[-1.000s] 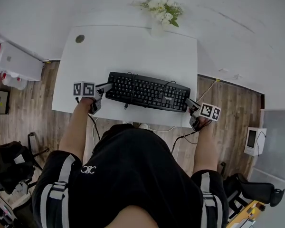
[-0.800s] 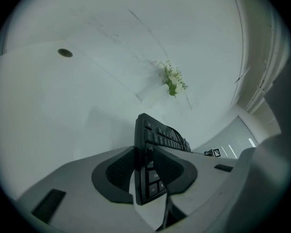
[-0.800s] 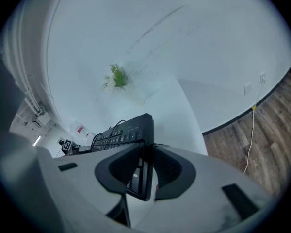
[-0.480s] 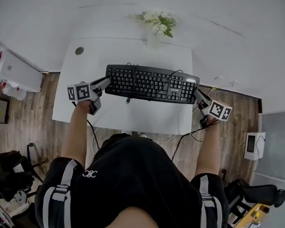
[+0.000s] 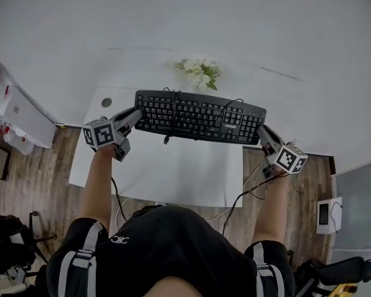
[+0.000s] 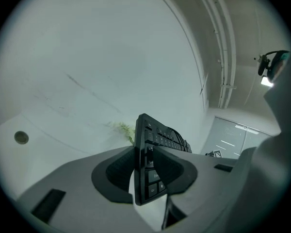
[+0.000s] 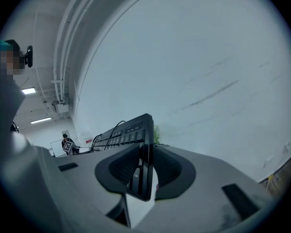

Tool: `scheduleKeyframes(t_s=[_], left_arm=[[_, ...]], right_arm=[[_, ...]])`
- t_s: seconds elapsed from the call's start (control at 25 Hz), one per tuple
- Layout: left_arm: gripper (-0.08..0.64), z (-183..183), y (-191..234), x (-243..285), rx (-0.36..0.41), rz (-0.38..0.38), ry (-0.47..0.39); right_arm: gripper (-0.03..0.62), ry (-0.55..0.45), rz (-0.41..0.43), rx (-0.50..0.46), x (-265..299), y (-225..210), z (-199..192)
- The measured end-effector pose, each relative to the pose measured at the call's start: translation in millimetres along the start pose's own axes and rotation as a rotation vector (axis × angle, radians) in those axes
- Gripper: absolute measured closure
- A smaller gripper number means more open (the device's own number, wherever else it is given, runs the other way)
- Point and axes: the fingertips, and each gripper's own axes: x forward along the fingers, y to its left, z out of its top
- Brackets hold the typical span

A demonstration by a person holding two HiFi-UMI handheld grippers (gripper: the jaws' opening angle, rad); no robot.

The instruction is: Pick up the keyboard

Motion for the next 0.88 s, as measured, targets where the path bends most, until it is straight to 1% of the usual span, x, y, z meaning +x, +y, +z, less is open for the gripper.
scheduleKeyframes(t_s=[0.24, 0.36, 0.48, 0.56, 0.72, 0.88], left_arm=[[0.439, 62, -34, -1, 0.094, -0.06, -0.118], [0.439, 91, -55, -7, 0.139, -0.086, -0.176], [0.439, 133, -76, -20, 0.186, -0.1, -0.239], [0.439, 153, -87, -27, 0.22, -0.106, -0.274], [0.44, 161, -97, -34, 0.262, -0.116, -0.314], [0.439, 163, -99, -35, 0.279, -0.114, -0.322]], right_arm=[[0.499, -0.125, 0.021, -0.105, -3, 27, 64], [0.5, -0.182, 0.04, -0.133, -6, 42, 90], [0.5, -0.231, 0.062, -0.156, -7, 65, 126], [0.499, -0.259, 0.071, -0.174, -9, 77, 141], [0.499, -0.303, 0.089, -0.193, -15, 80, 141], [0.502, -0.314, 0.107, -0.192, -16, 82, 142]])
